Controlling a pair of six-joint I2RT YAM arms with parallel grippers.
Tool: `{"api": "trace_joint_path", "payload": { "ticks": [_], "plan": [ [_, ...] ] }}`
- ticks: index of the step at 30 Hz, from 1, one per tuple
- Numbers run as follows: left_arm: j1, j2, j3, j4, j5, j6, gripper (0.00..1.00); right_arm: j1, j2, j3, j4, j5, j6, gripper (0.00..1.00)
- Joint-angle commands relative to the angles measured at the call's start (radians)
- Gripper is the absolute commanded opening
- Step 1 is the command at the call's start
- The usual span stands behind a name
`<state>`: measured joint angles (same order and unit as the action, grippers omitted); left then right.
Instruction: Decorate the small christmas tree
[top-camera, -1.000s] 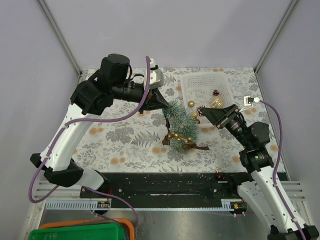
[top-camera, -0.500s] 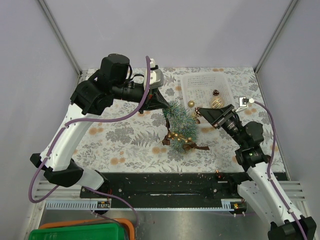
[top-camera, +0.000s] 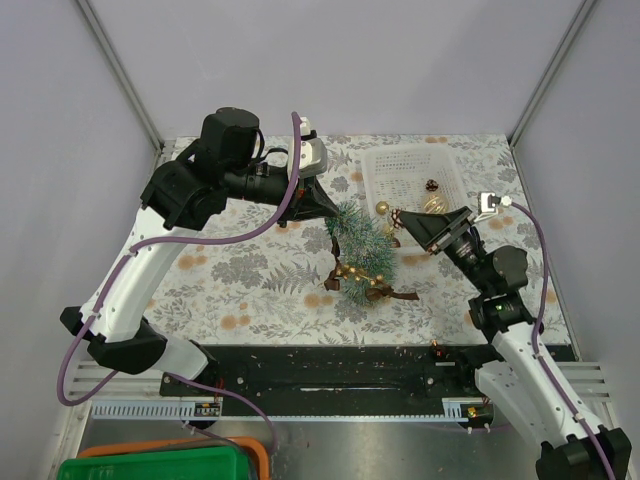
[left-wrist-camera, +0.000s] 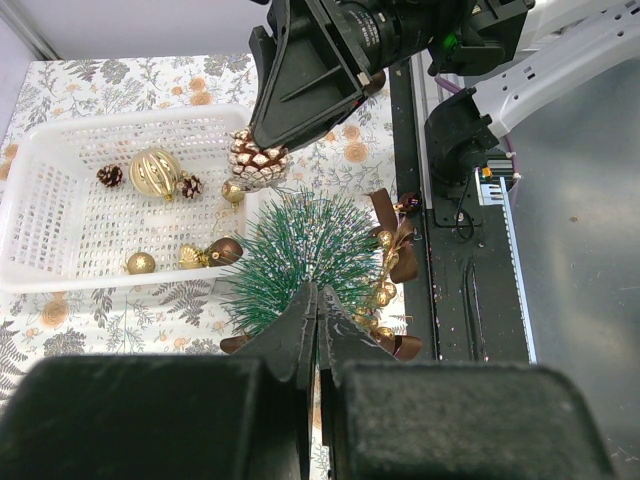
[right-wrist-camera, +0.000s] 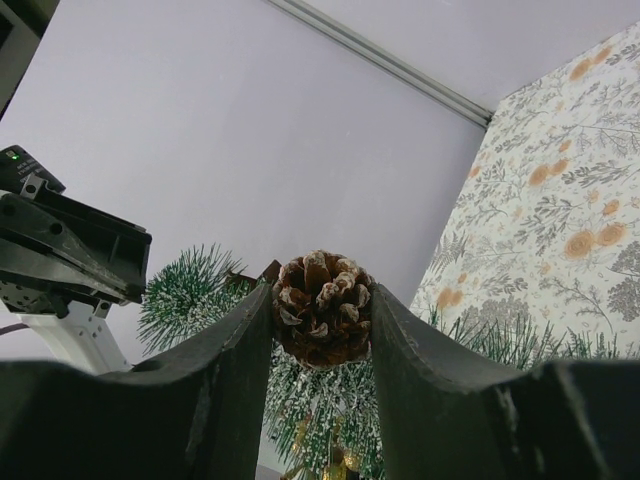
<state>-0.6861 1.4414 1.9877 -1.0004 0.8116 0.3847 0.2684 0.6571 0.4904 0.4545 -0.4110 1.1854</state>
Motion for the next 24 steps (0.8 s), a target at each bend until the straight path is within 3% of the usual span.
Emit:
{"api": "trace_joint_path", "payload": {
  "ticks": [1, 24],
  "plan": [
    [0.003, -0.009, 0.031, 0.034, 0.026, 0.0, 0.01, -0.001, 0.019, -0.007, 0.113, -0.014, 0.049, 0.32],
    [0.003, -0.003, 0.04, 0.034, 0.029, 0.0, 0.0, -0.001, 0.141, -0.019, 0.282, -0.025, 0.085, 0.3]
  ]
}}
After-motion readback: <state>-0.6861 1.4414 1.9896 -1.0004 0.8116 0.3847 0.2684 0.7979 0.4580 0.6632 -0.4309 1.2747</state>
